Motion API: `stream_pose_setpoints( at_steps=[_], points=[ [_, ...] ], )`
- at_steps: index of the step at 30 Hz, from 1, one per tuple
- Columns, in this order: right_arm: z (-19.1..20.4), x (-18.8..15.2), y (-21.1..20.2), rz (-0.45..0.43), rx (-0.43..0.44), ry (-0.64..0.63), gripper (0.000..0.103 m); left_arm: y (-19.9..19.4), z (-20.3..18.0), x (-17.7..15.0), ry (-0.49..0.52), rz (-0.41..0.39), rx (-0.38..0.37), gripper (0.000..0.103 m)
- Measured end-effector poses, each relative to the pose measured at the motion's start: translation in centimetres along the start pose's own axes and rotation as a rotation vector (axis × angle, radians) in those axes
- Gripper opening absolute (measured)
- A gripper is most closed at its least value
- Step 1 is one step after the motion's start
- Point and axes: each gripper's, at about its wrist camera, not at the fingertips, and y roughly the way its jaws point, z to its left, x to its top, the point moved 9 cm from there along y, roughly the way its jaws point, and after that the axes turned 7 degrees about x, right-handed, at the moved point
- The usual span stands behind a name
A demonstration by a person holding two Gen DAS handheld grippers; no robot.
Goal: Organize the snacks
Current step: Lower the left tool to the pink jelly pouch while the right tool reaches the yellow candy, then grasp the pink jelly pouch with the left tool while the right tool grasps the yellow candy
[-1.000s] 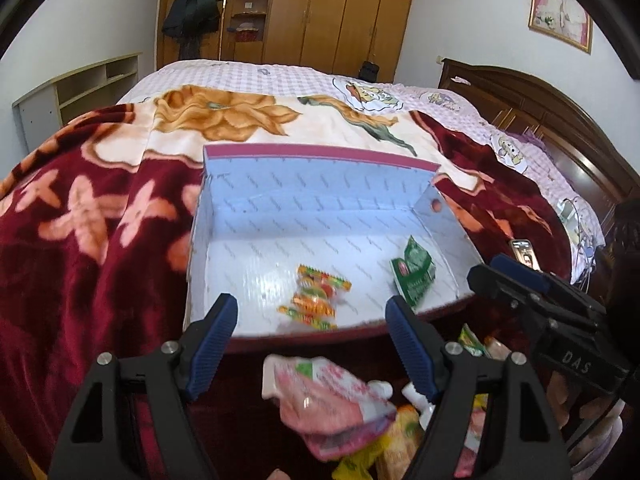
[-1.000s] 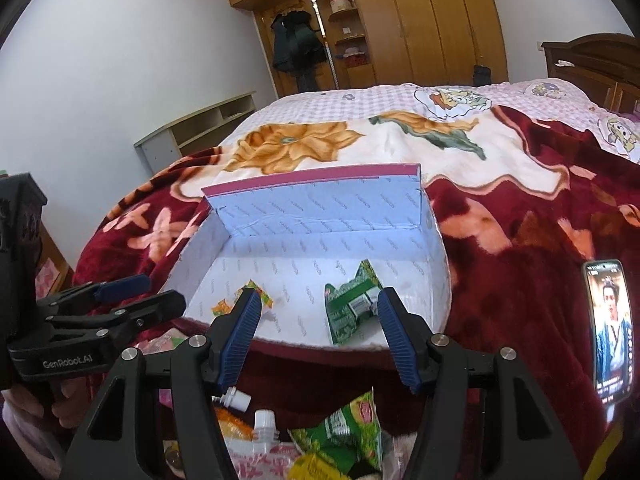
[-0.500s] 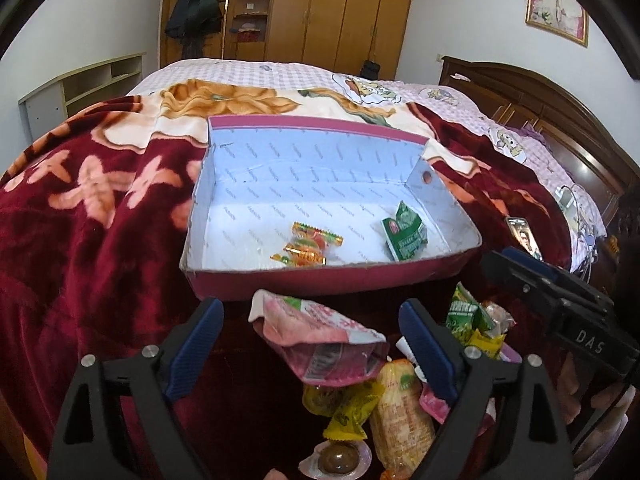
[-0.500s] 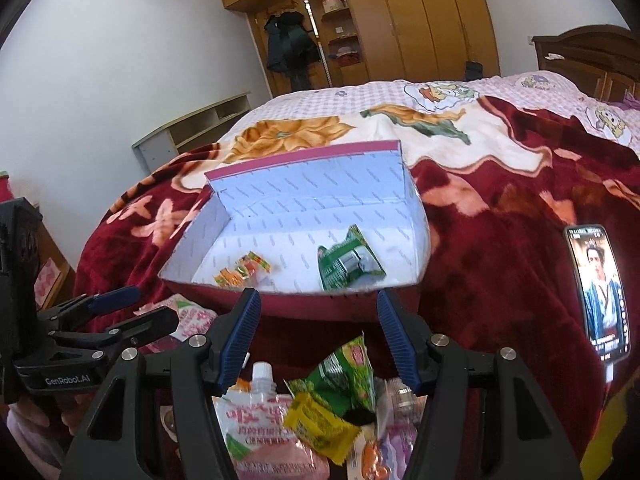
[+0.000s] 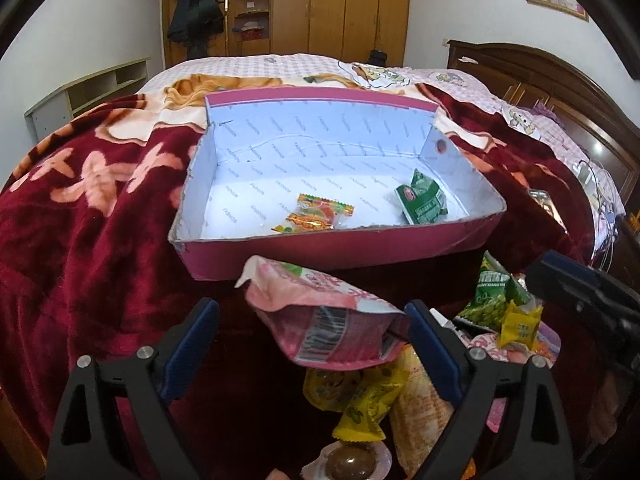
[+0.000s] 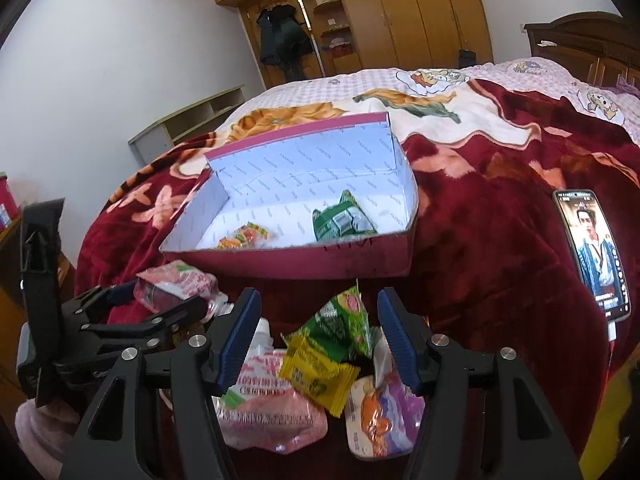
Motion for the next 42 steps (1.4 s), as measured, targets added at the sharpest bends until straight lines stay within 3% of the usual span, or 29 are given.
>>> stream_pose_setpoints(
  at_steps=[10,19,27,34,41,42],
  points=[
    [-0.1,-2.3,0.2,0.049,0.02,0.028,0.062,0.7,-0.4,-0.4,0.0,-0.025,-0.018,0.095],
    [-0.3,-3.6,1.3,0.083,0.02,0.043,0.062,1.8,-0.2,-0.9,-0.064,-0.001,-0.071,0.07],
    [-0.5,-3.9,1.5,0.066,0.018,0.052,0.062,1.2,0.1,-1.1,-0.071,-0.026,-0.093,0.059],
    [0.0,-4.2,1.4,0.054,0.022,0.022,0.042,0.3,0.7,-1.0,-0.09,-0.042,-0.097,0.049],
    [-0.1,-3.7,0.9,0.021,0.028,0.03,0.031,-0.6,1.1,-0.9,-0.098,-0.06,-0.101,0.044],
    [-0.1,-3.6,0.8,0.015,0.03,0.03,0.03,-0.8,1.1,-0.8,-0.098,-0.066,-0.102,0.04]
  ],
)
